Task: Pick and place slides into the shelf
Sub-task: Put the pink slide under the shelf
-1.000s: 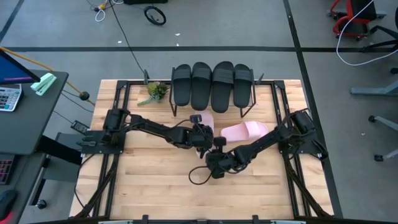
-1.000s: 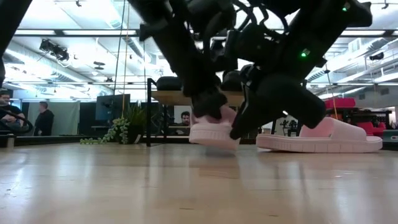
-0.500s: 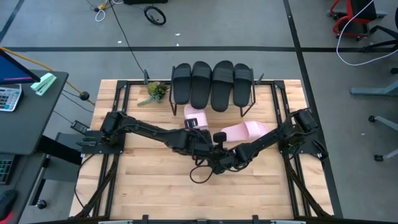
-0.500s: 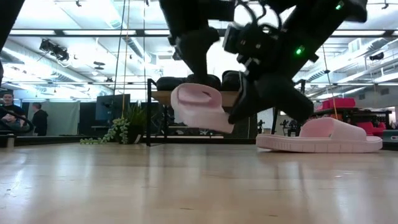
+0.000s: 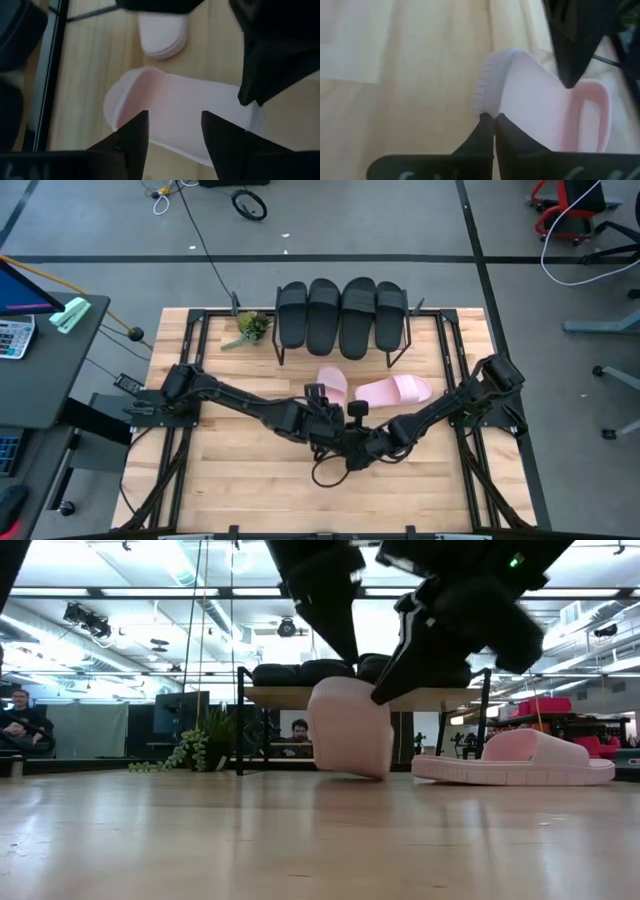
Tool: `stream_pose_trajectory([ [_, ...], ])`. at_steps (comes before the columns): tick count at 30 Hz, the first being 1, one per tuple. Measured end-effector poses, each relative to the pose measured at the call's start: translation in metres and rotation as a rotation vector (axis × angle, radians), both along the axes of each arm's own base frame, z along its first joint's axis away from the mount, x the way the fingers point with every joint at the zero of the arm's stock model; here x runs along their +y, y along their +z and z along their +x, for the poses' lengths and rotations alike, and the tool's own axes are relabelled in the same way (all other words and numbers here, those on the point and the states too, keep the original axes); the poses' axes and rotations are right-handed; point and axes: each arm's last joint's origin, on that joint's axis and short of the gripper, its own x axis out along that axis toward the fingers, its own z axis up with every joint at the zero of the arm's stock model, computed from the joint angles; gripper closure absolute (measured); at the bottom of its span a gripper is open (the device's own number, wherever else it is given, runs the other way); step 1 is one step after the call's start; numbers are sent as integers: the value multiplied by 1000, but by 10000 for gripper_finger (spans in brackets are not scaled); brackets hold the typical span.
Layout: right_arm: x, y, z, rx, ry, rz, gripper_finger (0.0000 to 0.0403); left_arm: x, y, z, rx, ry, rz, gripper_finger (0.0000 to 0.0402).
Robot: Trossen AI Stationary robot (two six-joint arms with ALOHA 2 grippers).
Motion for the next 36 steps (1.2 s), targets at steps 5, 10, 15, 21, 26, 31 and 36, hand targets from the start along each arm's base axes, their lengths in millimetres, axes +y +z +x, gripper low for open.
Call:
stream_pose_trajectory([
  [5, 12, 0, -4, -5, 35, 12, 401, -18, 12, -4, -13, -39, -2, 235],
  [10, 7, 0, -2, 9, 47, -15, 401, -30, 35, -16, 26, -31, 15, 263],
  [15, -18, -3, 6, 74, 55, -101, 402, -42, 68, -35, 62, -1, 5, 285],
  [21, -57, -4, 19, 128, 42, -110, 403, -56, 112, -58, -21, 56, 19, 301],
  [26, -79, -11, 19, 215, 123, -164, 403, -65, 147, -76, -121, 34, 72, 301],
  [31, -106, -27, 11, 317, 163, -178, 403, -71, 163, -90, -158, -45, 106, 300],
  [36, -138, -37, 5, 348, 95, -182, 403, -65, 173, -100, -195, -7, 96, 306],
])
